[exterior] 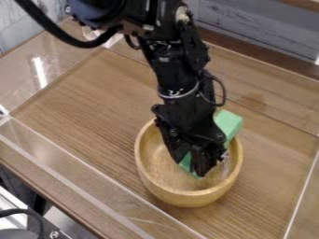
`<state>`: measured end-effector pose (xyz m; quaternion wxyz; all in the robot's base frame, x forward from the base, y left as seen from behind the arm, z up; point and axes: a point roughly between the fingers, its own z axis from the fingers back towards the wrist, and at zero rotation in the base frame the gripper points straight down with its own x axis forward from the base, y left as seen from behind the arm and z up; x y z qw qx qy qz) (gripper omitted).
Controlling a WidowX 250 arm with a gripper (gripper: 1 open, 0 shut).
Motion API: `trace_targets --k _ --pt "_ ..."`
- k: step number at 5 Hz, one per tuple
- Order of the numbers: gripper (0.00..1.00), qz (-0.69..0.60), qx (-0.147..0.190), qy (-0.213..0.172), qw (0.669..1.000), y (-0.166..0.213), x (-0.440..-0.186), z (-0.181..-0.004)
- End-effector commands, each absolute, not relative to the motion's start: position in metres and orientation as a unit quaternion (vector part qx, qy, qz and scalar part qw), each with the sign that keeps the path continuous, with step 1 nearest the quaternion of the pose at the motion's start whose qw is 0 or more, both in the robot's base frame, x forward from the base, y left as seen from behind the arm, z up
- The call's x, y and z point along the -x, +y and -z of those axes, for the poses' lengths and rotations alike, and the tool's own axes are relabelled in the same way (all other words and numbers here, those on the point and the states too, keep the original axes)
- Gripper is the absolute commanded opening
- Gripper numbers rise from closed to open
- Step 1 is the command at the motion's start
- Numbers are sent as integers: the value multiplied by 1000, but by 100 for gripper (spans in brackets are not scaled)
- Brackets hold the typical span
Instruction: Put the green block in the brown bowl
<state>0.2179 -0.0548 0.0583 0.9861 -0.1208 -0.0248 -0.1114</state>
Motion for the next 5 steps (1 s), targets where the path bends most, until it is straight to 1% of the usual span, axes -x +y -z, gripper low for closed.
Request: trace_targets --k 1,5 --pt "0 105 126 -28 986 -56 -220 -63" --pt "0 86 144 8 986 -62 -209 -63"
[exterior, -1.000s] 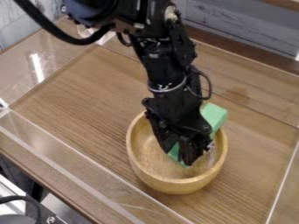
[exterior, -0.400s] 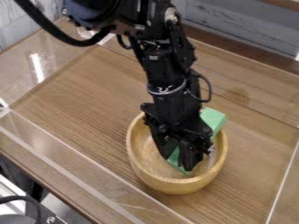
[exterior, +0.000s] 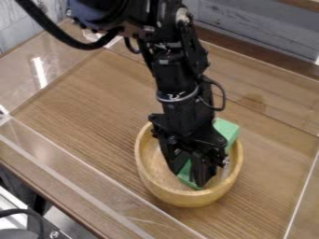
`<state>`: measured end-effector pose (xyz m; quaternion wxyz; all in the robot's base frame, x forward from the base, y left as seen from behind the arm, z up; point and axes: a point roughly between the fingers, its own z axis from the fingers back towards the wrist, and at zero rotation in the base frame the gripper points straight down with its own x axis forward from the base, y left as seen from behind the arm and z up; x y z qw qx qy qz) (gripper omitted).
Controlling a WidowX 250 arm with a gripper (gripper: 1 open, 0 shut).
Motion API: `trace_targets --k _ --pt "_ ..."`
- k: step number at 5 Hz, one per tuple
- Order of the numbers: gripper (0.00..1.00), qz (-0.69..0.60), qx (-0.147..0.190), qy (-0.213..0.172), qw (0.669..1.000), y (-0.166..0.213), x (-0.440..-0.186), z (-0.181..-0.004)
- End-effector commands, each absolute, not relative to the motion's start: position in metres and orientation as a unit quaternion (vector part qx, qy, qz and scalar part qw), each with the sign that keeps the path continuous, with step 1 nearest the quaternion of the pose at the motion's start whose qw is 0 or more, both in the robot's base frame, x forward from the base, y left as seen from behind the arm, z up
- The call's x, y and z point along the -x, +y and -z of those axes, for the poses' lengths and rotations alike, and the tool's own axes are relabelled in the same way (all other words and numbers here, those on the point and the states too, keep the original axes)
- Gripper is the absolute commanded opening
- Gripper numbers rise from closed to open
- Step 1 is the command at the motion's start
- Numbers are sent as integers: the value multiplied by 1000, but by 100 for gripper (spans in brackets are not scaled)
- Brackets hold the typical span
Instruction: Put the green block in the brown bowl
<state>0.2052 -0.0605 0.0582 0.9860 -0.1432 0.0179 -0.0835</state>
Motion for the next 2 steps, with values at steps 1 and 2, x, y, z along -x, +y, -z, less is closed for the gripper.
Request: trace_targets --k 1,2 --pt "0 81 149 17 985 -63 -206 -64" --pt "0 76 153 24 985 -65 -204 -65"
